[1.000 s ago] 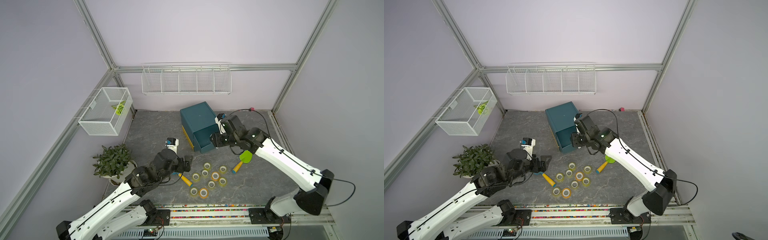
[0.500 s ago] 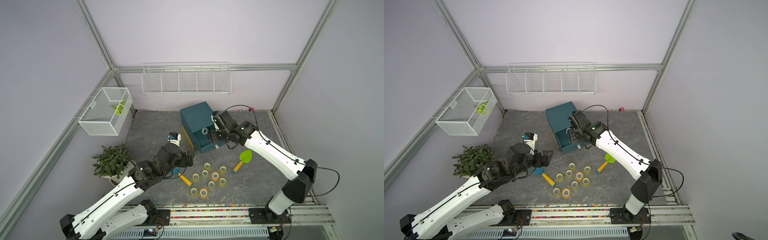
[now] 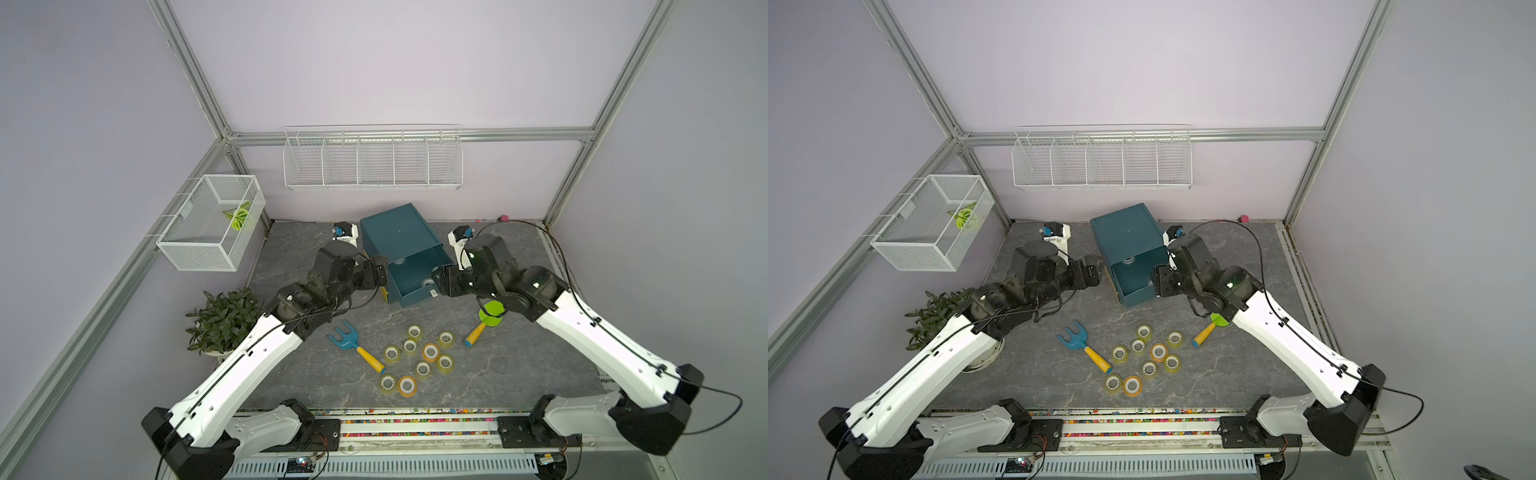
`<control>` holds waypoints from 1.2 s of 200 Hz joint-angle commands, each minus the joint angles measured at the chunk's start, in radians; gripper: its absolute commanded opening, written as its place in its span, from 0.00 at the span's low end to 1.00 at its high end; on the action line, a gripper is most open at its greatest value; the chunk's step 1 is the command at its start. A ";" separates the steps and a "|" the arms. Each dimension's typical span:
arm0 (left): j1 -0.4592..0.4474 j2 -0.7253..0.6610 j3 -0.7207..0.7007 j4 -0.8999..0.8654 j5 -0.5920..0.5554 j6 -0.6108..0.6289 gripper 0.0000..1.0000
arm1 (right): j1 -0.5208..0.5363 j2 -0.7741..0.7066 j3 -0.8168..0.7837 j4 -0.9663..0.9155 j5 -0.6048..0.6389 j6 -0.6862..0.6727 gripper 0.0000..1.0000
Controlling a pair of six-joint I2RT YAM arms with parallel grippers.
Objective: Place the transparent tape into the drawer according to color
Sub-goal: Place the tape in the drawer, then close the drawer in the storage box.
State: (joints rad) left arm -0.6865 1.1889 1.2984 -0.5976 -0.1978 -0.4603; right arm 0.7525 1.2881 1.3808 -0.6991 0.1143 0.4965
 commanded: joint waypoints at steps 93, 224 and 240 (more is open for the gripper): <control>0.114 0.340 0.156 0.069 0.067 0.017 0.82 | 0.032 -0.103 -0.378 0.280 -0.014 0.095 0.53; 0.117 0.407 0.108 0.036 0.057 -0.008 0.79 | -0.025 0.230 -0.175 0.466 0.018 0.045 0.51; 0.117 0.408 0.102 0.036 0.060 -0.008 0.79 | -0.033 0.274 -0.146 0.488 0.014 0.043 0.51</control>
State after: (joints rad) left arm -0.5720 1.5776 1.4193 -0.5518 -0.1520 -0.4618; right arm 0.7357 1.5085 1.1904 -0.3023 0.1295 0.5575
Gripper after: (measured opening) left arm 0.788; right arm 0.508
